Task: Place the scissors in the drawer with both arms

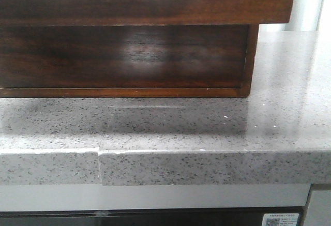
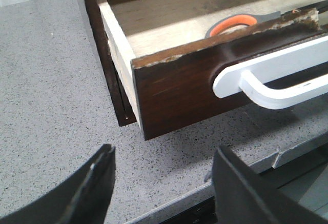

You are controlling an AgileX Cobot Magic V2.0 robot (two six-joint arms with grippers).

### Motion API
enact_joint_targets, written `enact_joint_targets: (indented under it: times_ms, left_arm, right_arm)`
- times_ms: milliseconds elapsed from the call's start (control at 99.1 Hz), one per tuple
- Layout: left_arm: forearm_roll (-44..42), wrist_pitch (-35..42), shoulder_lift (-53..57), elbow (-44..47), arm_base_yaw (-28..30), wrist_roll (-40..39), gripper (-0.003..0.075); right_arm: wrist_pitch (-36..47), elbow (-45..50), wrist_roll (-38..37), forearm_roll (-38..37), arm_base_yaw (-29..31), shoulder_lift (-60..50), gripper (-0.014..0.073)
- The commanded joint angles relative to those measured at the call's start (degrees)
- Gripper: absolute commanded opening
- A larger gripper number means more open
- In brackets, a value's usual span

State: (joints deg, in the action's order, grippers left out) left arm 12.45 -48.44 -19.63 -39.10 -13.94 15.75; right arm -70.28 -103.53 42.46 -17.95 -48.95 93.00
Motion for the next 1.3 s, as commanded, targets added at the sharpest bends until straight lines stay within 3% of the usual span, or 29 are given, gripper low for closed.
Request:
enact_joint_targets:
  times_ms: [0,313,535,797,938,1160,1291]
  left_arm:
    - [0.88,4.43,-0.59,-1.48,-0.47,-0.4,0.0386]
    - [0.88,4.43,-0.59,-1.48,-0.47,-0.4,0.0386]
    - [0.88,4.43,-0.59,-1.48,-0.47,-0.4,0.0386]
    - [0.88,4.43,-0.59,-1.48,-0.47,-0.4,0.0386]
    - [0.88,4.43,-0.59,-1.48,-0.47,-0.4,0.0386]
    - [0.88,4.43,-0.59,-1.48,-0.47,-0.4,0.0386]
    - [0.88,4.43,-0.59,-1.48,-0.47,-0.4,0.0386]
  right_arm:
    - [0.33,-3.88,-2.44,-2.18,0.06,-2.44,0.0262]
    - [-3.69,-7.26,-10.51,4.25,0.57,-9.39,0.0262]
    - [-2.45,-2.04,-16.22,10.67,8.46,-19.02,0.0262]
    - [17.88,22.8,-28.15,18.91,30.73,-35.44,0.0262]
    - [25.21,38.21,-34.0,20.3,39.17,-42.76,0.0262]
    - [32.83,58.07,-34.92,27.05,42.41,-52.54,0.0262]
    - [35.13,63.3,-34.92,27.06,42.41,-55.47,0.0262]
